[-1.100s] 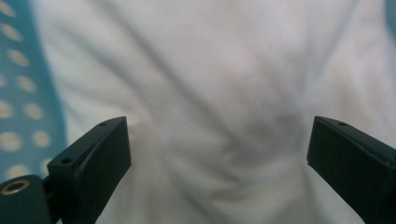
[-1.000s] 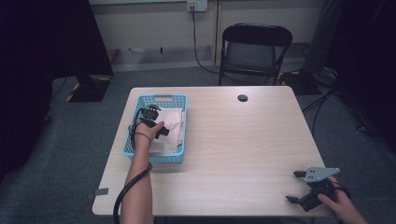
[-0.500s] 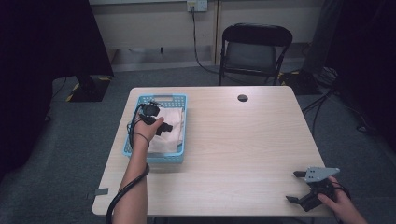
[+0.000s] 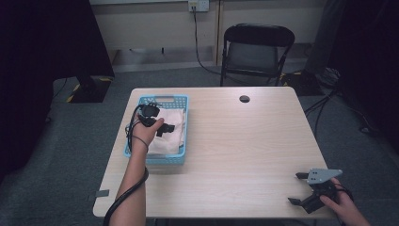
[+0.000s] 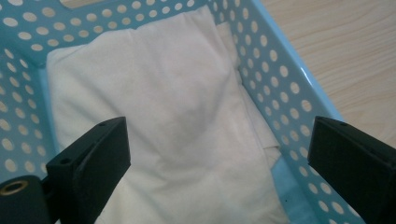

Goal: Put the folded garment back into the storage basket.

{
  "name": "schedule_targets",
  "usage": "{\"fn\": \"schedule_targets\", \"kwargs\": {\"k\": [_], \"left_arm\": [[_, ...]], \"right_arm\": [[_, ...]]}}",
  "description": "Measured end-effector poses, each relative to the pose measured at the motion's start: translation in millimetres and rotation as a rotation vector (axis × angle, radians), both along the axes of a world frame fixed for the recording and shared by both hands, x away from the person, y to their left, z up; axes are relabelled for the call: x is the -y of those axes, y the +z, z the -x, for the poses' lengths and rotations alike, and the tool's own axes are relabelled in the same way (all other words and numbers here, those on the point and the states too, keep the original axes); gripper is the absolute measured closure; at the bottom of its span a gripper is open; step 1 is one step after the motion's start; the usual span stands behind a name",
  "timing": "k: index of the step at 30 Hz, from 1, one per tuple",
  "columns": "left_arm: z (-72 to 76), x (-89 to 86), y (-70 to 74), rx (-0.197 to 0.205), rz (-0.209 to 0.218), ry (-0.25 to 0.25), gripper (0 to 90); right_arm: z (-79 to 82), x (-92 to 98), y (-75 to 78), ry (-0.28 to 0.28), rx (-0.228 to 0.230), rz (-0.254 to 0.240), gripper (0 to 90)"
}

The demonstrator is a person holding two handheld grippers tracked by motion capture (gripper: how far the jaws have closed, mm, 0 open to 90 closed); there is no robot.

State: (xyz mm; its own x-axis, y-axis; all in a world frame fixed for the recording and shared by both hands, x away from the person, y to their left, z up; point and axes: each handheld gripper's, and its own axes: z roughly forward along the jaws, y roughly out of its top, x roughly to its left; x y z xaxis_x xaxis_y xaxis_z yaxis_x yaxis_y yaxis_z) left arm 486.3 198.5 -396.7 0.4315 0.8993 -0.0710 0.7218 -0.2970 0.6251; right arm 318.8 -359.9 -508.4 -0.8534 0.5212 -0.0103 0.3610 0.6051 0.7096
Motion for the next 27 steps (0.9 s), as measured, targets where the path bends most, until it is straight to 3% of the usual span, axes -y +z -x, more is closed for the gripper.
{"fn": "schedule_targets", "kwargs": {"k": [4, 27], "left_arm": [[4.1, 0.4, 1.2, 0.009, 0.024, -0.008, 5.3], [22.8, 1.7, 6.3, 0.044, 0.072, -0.040, 5.3]], "right_arm": [[0.0, 0.0, 0.0, 0.000, 0.000, 0.000, 0.0], [0.2, 0.0, 0.0, -0.002, 0.000, 0.000, 0.0]]}}
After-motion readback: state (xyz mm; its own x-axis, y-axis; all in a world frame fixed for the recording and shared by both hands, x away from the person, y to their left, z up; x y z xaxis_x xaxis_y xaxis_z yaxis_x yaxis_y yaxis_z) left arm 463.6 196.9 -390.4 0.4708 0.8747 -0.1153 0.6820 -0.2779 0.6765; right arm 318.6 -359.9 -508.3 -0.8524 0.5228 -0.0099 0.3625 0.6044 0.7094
